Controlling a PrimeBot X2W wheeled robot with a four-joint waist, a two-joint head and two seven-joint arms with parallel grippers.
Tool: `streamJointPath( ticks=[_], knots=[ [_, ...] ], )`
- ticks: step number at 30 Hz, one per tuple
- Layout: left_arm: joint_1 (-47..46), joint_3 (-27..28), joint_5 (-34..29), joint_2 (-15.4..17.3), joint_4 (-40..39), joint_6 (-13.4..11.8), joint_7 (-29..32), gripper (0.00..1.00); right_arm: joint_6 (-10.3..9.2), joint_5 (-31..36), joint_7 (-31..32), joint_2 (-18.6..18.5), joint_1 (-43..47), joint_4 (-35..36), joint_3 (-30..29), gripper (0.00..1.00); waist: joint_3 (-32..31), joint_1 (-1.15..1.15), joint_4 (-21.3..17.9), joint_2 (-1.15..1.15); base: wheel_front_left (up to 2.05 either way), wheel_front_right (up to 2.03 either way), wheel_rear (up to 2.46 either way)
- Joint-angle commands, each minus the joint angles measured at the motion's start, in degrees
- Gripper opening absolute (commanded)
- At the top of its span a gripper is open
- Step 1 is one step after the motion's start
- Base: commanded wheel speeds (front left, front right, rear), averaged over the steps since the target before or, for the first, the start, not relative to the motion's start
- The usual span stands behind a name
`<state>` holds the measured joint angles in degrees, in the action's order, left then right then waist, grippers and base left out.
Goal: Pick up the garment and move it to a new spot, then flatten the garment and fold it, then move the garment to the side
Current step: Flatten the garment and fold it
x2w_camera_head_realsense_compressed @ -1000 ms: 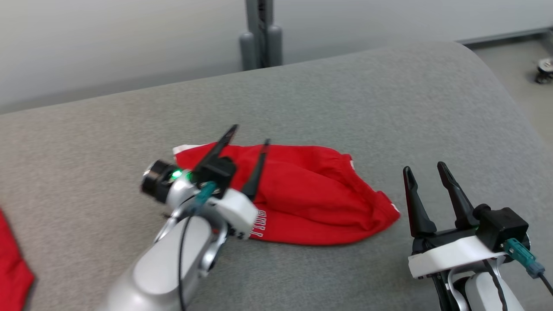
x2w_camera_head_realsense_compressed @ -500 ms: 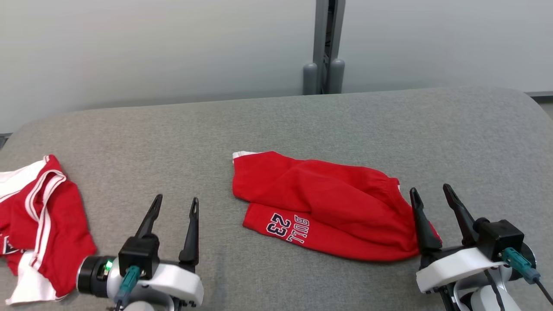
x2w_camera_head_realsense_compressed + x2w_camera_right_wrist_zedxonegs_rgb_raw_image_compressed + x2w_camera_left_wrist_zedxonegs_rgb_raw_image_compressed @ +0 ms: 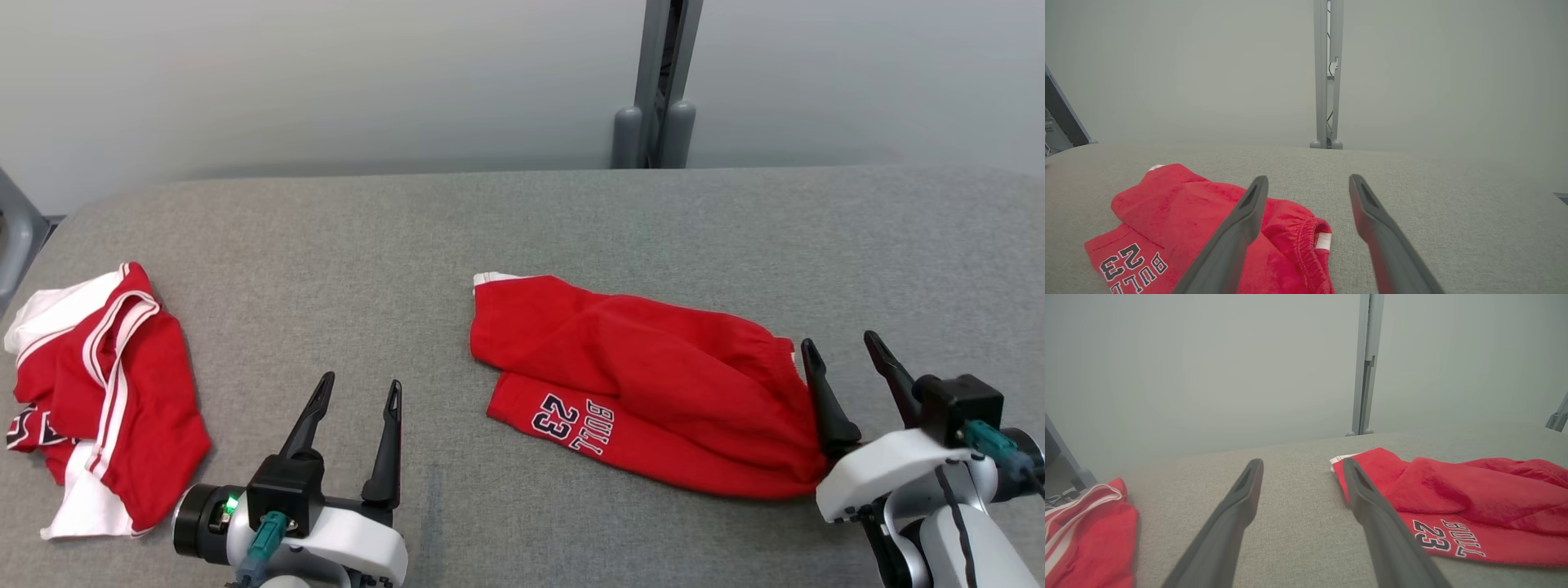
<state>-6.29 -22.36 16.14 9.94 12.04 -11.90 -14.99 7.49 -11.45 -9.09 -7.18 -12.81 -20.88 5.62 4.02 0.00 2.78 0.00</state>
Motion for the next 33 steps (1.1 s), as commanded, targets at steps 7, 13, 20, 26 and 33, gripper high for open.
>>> streamJointPath(
  ticks=[7,13,20,26,33],
  knots=[
    [-1.4,1.3,-2.3,-1.1,2.1,1.4,-0.2,1.0,0.01,-6.9,9.1,-0.4,-4.2,-5.2,-0.8,1.0,2.4,0.0,2.2,0.0,0.0,0.0,0.0],
    [-1.7,2.2,-3.4,-2.4,2.7,2.8,-0.2,1.0,0.01,-13.1,15.5,-1.4,-6.6,-7.7,-0.8,1.0,3.7,0.0,3.6,0.0,0.0,0.0,0.0],
    [-2.3,3.5,-4.6,-3.4,2.9,3.8,-0.2,1.0,0.01,-16.6,17.8,-1.9,-8.4,-8.7,-0.4,0.0,4.9,0.0,4.5,0.0,0.0,0.0,0.0],
    [-2.6,4.3,-5.3,-4.1,3.1,4.5,-0.2,1.0,0.01,-16.7,15.6,-3.5,-11.0,-6.7,2.4,0.0,5.4,0.0,4.8,0.0,0.0,0.0,0.0],
    [-2.8,5.1,-6.2,-4.9,3.2,5.4,-0.2,1.0,0.01,-17.9,11.0,-6.3,-19.1,-3.8,0.3,0.0,6.1,0.0,5.2,0.0,0.0,0.0,0.0]
  ],
)
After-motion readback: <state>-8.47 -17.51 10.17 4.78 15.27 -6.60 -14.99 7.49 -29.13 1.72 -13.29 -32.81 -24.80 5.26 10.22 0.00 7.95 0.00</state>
